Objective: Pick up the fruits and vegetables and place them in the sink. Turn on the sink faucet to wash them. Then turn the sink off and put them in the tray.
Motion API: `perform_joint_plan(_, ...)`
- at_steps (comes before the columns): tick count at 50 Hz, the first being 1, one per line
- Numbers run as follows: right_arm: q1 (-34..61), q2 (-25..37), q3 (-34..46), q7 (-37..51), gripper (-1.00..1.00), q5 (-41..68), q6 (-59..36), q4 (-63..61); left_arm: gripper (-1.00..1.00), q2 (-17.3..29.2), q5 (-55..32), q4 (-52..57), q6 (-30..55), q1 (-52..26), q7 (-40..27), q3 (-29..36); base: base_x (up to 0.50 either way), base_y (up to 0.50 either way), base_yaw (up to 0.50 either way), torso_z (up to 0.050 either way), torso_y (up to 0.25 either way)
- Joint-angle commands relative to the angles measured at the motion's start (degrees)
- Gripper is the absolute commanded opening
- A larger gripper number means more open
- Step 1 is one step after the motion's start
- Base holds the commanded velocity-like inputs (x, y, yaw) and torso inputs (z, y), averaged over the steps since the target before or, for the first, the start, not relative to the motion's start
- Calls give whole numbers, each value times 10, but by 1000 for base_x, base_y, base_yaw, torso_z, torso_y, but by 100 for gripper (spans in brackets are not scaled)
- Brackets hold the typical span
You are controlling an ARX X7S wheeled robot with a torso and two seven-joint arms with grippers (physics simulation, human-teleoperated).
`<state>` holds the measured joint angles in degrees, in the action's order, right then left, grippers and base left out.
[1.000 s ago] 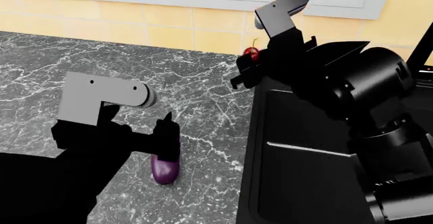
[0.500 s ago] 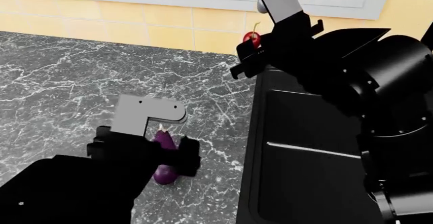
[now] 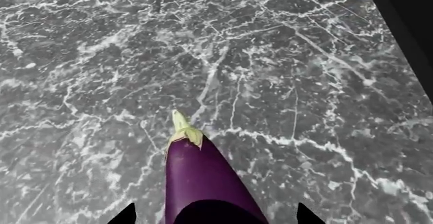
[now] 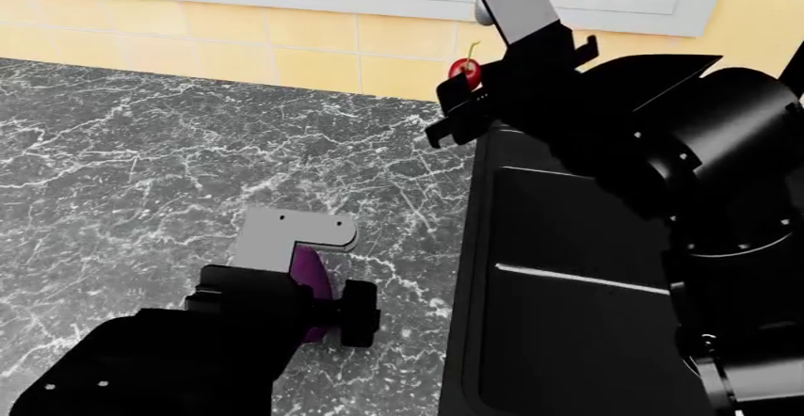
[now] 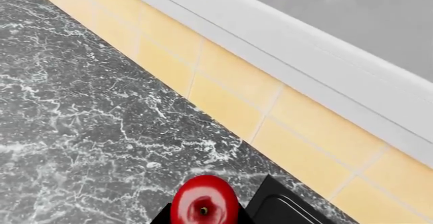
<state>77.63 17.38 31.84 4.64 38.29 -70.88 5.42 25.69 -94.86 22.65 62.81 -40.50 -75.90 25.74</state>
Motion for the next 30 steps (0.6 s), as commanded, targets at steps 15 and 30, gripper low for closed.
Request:
perform_joint_plan(15,-3,1,4,0,-100,-1,11,4,-100,14,18,21,1,-9,22,7,1,0,0,0,0)
perform_joint_plan(30,-37,37,-25,27,-100,23,-19,-63,-100,64,81,69,33,-147,120,-14,0,0,0,0,0)
